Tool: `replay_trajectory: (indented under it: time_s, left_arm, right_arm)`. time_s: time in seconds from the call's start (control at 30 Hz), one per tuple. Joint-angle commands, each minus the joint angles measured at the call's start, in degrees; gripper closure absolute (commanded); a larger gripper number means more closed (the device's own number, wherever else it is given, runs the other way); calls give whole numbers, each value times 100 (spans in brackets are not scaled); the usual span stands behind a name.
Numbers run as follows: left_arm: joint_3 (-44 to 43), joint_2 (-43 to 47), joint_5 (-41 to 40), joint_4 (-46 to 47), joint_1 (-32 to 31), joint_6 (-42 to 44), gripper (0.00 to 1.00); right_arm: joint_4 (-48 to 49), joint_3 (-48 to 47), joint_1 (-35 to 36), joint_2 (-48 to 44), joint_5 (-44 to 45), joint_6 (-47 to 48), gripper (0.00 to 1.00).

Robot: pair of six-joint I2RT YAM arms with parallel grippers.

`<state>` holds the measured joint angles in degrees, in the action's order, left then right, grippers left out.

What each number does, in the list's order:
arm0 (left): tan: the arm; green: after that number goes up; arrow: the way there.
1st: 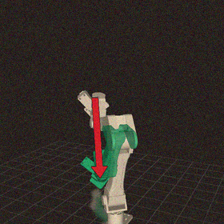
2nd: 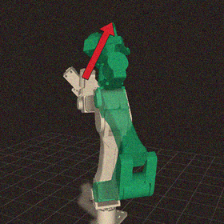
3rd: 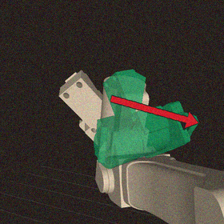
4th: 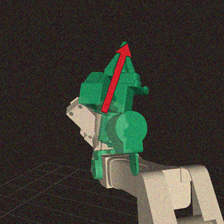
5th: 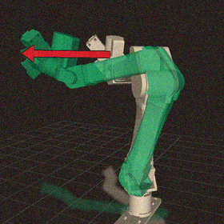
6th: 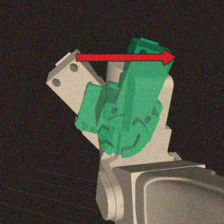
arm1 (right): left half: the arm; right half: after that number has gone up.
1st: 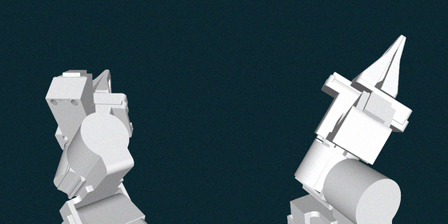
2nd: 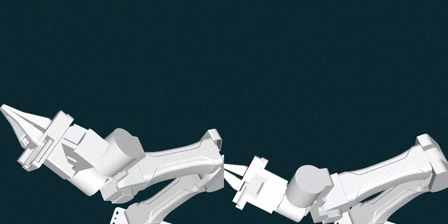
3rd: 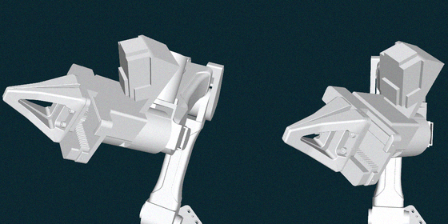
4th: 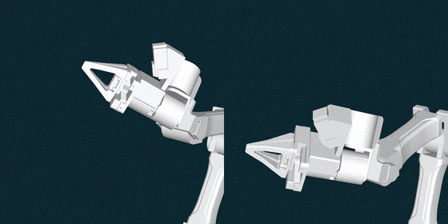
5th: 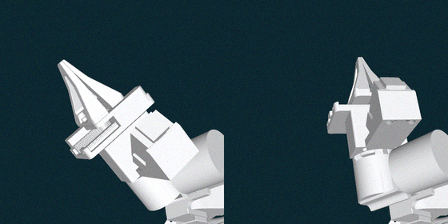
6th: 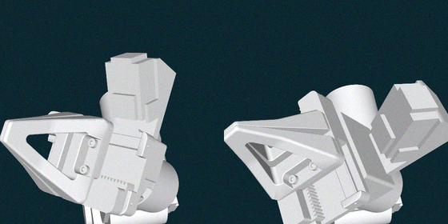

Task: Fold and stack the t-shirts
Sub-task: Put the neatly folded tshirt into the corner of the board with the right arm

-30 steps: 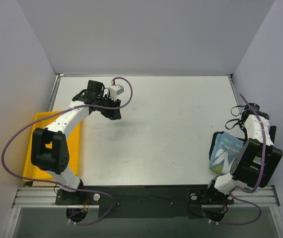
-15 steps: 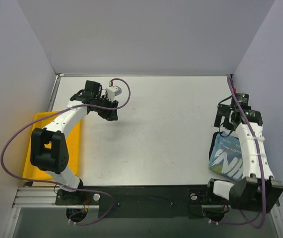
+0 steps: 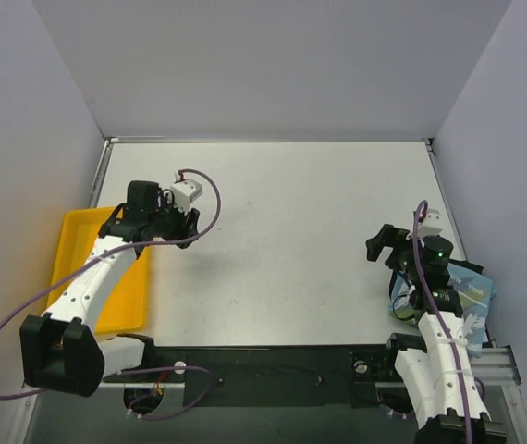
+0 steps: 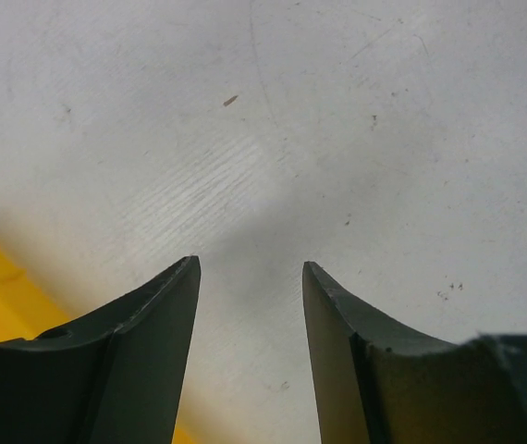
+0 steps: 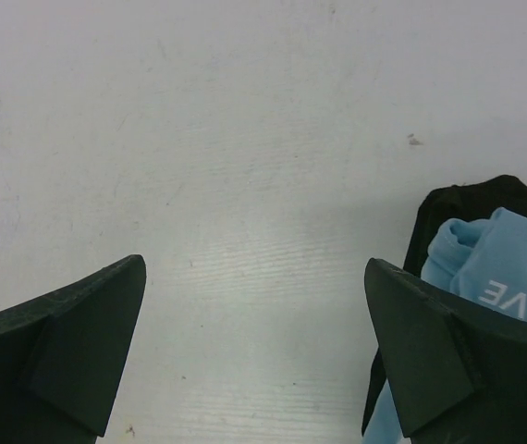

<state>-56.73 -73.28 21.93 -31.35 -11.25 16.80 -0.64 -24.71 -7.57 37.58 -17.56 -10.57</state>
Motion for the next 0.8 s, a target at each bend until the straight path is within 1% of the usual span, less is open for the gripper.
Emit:
replay_trajectory:
  time_s: [0.0, 0.1, 0.13, 0.23, 0.3, 0.47, 0.77]
  left_arm:
    - [792, 716, -585, 832, 332, -413, 42]
    - [1461, 1157, -243, 1314, 614, -808, 42]
    - [1620, 1297, -277, 1386, 771, -888, 41]
    - [1866, 1368, -1170, 1850, 896, -1266, 41]
    - [2042, 1377, -1480, 2097, 914, -1389, 41]
    - [2157, 1325, -1613, 2291, 949, -1469, 41]
    - [2175, 1325, -1639, 2318, 958, -1390, 41]
  right_arm:
    - [1356, 247, 238, 3, -468, -165, 0]
    - [1523, 361, 405, 135, -161, -51, 0]
    - [1523, 370, 449, 170, -134, -42, 0]
    - [1515, 370, 537, 328, 6, 11, 0]
    - [1471, 388, 564, 355, 112, 28, 0]
    - [1339, 335, 581, 364, 157, 99, 0]
    - [1260, 309, 590, 452, 253, 143, 0]
